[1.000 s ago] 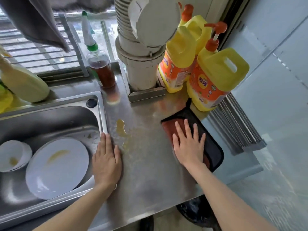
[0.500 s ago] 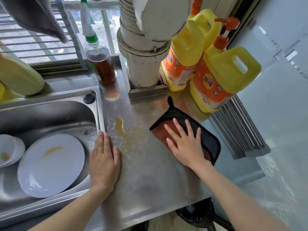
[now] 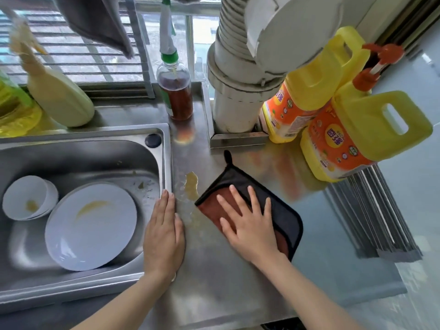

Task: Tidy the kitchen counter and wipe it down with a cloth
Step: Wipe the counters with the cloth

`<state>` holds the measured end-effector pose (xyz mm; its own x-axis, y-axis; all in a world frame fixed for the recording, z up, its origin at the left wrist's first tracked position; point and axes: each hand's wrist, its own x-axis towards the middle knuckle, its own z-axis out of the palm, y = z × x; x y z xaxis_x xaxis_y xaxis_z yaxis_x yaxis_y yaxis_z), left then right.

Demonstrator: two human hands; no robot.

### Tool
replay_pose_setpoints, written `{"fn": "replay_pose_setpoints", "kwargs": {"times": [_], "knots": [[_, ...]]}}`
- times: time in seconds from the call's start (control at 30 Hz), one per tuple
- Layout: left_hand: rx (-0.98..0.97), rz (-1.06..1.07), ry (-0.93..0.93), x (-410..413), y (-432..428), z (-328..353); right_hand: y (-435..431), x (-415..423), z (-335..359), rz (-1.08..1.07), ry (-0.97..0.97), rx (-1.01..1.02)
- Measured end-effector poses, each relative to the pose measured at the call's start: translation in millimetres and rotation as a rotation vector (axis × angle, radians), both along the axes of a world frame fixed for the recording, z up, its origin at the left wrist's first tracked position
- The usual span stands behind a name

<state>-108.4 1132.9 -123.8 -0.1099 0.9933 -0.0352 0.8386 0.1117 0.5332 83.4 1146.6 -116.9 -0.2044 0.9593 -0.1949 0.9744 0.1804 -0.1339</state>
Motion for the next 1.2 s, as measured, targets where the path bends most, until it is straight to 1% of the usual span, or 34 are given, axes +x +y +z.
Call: {"fn": "replay_pose_setpoints", "kwargs": {"times": [0.1, 0.17, 0.27, 0.3, 0.37, 0.5, 0.53, 0.6, 0.67, 0.73, 0.8, 0.9, 1.03, 1.1, 1.13, 1.2], "knots": [[0.014, 0.005, -0.001, -2, 0, -3, 45, -3, 0, -0.195, 0.032, -0.031], [0.02, 0.013, 0.001, -2, 0, -5, 72, -14, 1, -0.312, 0.016, -0.033], [0.024, 0.027, 0.009, -1, 1, -6, 87, -28, 2, -0.369, 0.006, -0.036], [0.018, 0.026, 0.014, -1, 1, -6, 83, -33, 0, -0.339, 0.001, -0.034], [0.006, 0.027, 0.005, -2, 1, -5, 65, -46, -3, -0.201, -0.001, 0.006], [-0.024, -0.018, -0.121, -8, 0, 7, 26, -61, -3, 0.093, 0.004, 0.054], [-0.022, -0.038, -0.104, -17, -2, 10, 23, -59, -4, 0.128, -0.002, 0.039], [-0.009, -0.075, 0.055, -45, -11, 8, 27, -59, -3, 0.115, 0.021, 0.007], [-0.083, -0.047, 0.189, -73, -22, 5, 41, -67, -3, -0.006, 0.038, -0.019], [-0.157, -0.004, 0.208, -84, -26, 3, 64, -83, -2, -0.168, 0.041, -0.027], [-0.15, -0.016, 0.211, -80, -25, 3, 81, -95, -1, -0.25, 0.037, -0.023], [-0.092, -0.003, 0.215, -77, -28, 7, 74, -95, -2, -0.198, 0.017, -0.026], [-0.153, 0.05, 0.173, -79, -30, 15, -2, -87, -3, -0.056, -0.007, 0.088], [-0.154, 0.049, 0.168, -78, -30, 13, -37, -83, -3, -0.003, -0.01, 0.055], [-0.144, 0.051, 0.166, -79, -30, 11, -45, -80, -3, 0.027, -0.011, 0.042], [-0.118, 0.052, 0.16, -79, -29, 8, -34, -73, -6, 0.09, 0.007, 0.053]]}}
